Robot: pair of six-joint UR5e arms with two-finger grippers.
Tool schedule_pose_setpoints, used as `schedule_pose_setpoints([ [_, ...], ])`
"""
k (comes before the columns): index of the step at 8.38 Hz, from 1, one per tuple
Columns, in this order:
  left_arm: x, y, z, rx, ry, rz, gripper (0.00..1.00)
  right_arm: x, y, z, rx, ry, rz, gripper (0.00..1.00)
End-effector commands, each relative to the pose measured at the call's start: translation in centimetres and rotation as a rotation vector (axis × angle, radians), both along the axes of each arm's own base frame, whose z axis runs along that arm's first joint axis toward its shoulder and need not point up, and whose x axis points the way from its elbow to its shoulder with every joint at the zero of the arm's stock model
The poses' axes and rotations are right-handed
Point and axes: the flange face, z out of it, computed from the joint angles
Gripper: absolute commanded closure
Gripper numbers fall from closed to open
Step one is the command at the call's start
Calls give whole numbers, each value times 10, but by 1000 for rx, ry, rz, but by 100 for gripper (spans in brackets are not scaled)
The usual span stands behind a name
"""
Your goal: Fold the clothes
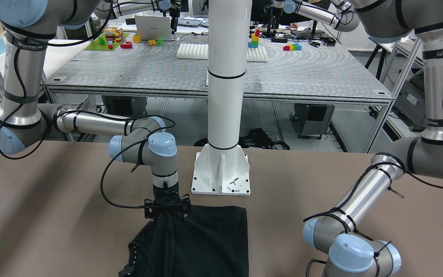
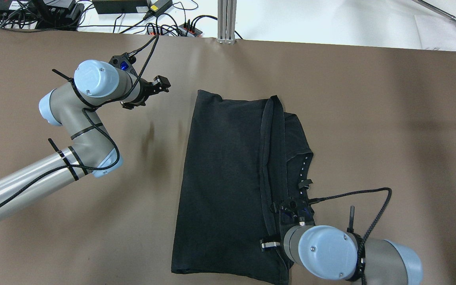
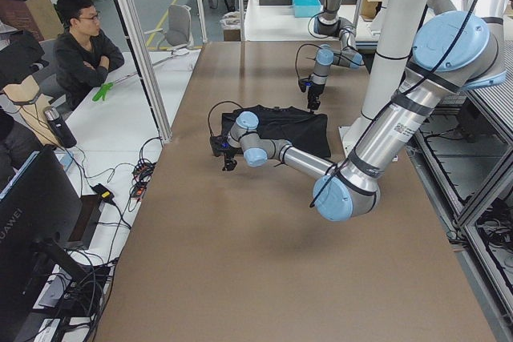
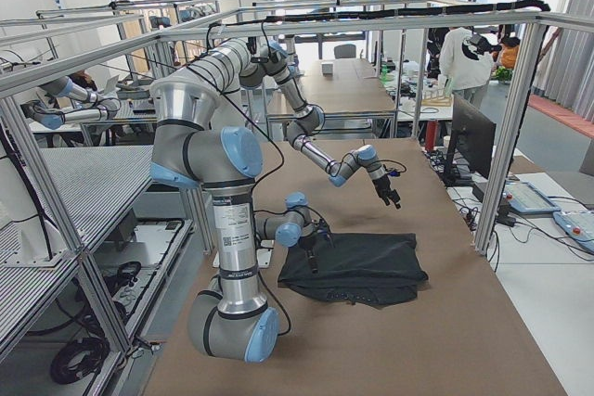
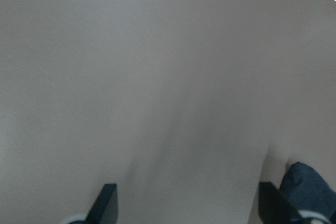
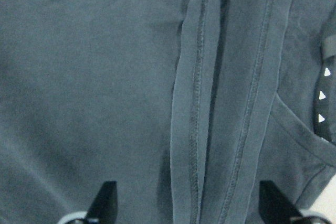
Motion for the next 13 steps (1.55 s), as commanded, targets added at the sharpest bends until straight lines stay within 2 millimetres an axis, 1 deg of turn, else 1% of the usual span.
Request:
schedule_pose_setpoints([
  [1,-25,27,6,16,18,3,6,-26,-20,16,61,111,-71,5],
  [2,-26,28,5,15,22,1,6,-33,-23,16,61,142,-84,5],
  [3,-26,28,5,9,26,-3,6,-35,-22,11,51,156,-91,6],
  [4,-26,28,5,9,26,-3,6,-35,-21,12,42,177,-92,16],
  [5,-24,28,5,8,25,-2,6,-35,-21,12,43,177,-93,38],
  [6,-24,28,5,8,25,-2,6,-35,-21,12,40,178,-93,55],
  [7,-20,31,5,10,25,3,6,-34,-21,12,39,187,-92,56],
  [9,-17,33,7,8,22,3,6,-39,-20,-5,28,227,-95,55],
  [10,-16,33,8,7,21,5,6,-38,-17,-10,30,220,-99,54],
  [12,-15,33,7,6,21,4,6,-41,-13,-5,30,231,-104,50],
  [13,-15,34,7,2,24,2,6,-43,-11,-6,31,231,-108,49],
])
